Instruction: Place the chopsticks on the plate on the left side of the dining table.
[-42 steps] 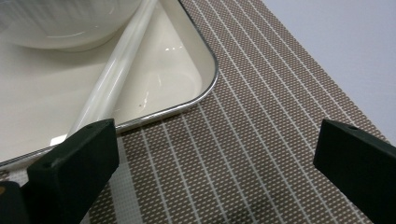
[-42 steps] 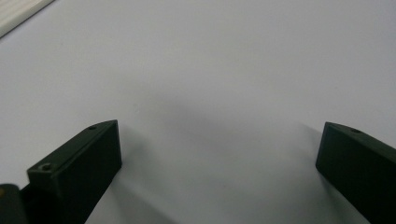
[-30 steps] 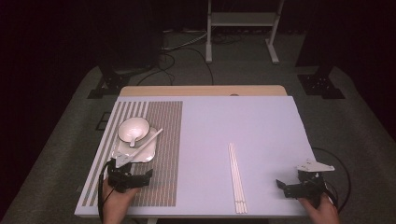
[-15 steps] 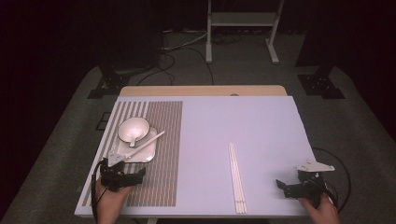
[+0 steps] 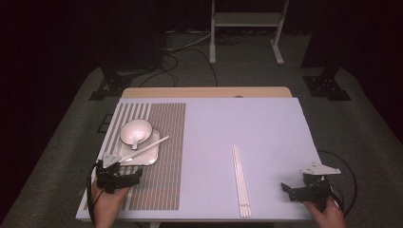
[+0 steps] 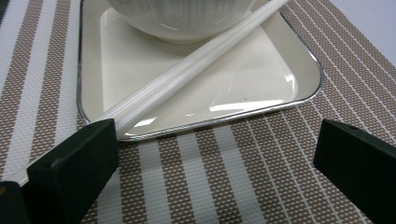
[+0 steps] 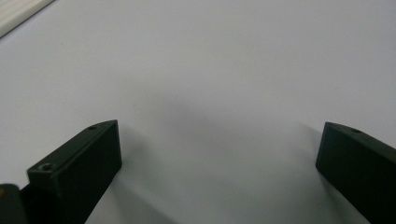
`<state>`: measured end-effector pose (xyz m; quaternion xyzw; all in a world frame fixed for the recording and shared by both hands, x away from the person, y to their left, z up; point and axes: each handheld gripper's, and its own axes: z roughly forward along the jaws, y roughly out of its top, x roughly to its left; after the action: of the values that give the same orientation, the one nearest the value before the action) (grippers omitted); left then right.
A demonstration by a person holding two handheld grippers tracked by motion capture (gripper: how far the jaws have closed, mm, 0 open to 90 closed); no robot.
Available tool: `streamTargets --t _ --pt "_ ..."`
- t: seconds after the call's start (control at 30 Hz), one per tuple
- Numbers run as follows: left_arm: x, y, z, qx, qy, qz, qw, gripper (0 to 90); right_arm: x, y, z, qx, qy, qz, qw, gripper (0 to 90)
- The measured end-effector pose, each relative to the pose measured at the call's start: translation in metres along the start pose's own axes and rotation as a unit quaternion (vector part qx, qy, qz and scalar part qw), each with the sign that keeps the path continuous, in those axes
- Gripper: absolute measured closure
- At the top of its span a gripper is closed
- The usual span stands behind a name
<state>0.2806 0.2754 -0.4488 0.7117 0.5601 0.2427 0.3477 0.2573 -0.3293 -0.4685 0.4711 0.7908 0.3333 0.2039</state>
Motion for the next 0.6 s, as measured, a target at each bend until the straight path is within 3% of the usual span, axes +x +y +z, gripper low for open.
streamTargets --t 0.6 --pt "0.014 0.005 0.007 -0.009 0.012 -0.007 0.9999 0.0 0.0 0.0 0.0 0.0 0.0 0.0 1.0 0.0"
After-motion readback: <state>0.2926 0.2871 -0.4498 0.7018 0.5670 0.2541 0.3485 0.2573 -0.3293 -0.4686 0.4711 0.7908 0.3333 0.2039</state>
